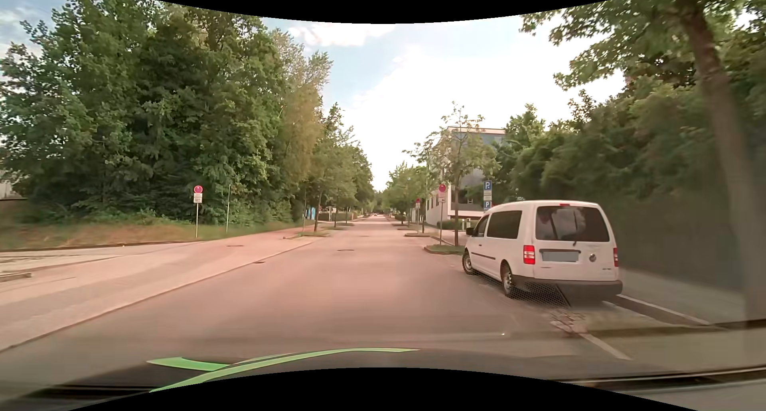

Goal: Follow the waypoints while adhering to traffic rules and regulations

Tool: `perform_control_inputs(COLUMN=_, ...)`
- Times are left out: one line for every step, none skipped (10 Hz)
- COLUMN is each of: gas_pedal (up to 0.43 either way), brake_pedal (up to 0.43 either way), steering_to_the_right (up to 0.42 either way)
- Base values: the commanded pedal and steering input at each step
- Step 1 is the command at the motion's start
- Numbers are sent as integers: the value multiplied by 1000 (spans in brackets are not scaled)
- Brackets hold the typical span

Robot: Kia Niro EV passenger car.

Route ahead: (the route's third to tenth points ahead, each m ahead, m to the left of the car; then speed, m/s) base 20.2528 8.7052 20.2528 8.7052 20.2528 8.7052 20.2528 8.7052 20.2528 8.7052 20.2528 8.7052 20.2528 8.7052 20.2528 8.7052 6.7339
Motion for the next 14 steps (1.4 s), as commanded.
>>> perform_control_inputs(gas_pedal=0, brake_pedal=183, steering_to_the_right=0)
perform_control_inputs(gas_pedal=0, brake_pedal=183, steering_to_the_right=-2)
perform_control_inputs(gas_pedal=0, brake_pedal=177, steering_to_the_right=-6)
perform_control_inputs(gas_pedal=0, brake_pedal=177, steering_to_the_right=-13)
perform_control_inputs(gas_pedal=0, brake_pedal=177, steering_to_the_right=-25)
perform_control_inputs(gas_pedal=0, brake_pedal=171, steering_to_the_right=-39)
perform_control_inputs(gas_pedal=0, brake_pedal=165, steering_to_the_right=-57)
perform_control_inputs(gas_pedal=0, brake_pedal=152, steering_to_the_right=-76)
perform_control_inputs(gas_pedal=0, brake_pedal=122, steering_to_the_right=-99)
perform_control_inputs(gas_pedal=0, brake_pedal=110, steering_to_the_right=-120)
perform_control_inputs(gas_pedal=0, brake_pedal=79, steering_to_the_right=-144)
perform_control_inputs(gas_pedal=0, brake_pedal=49, steering_to_the_right=-162)
perform_control_inputs(gas_pedal=0, brake_pedal=30, steering_to_the_right=-174)
perform_control_inputs(gas_pedal=0, brake_pedal=24, steering_to_the_right=-182)
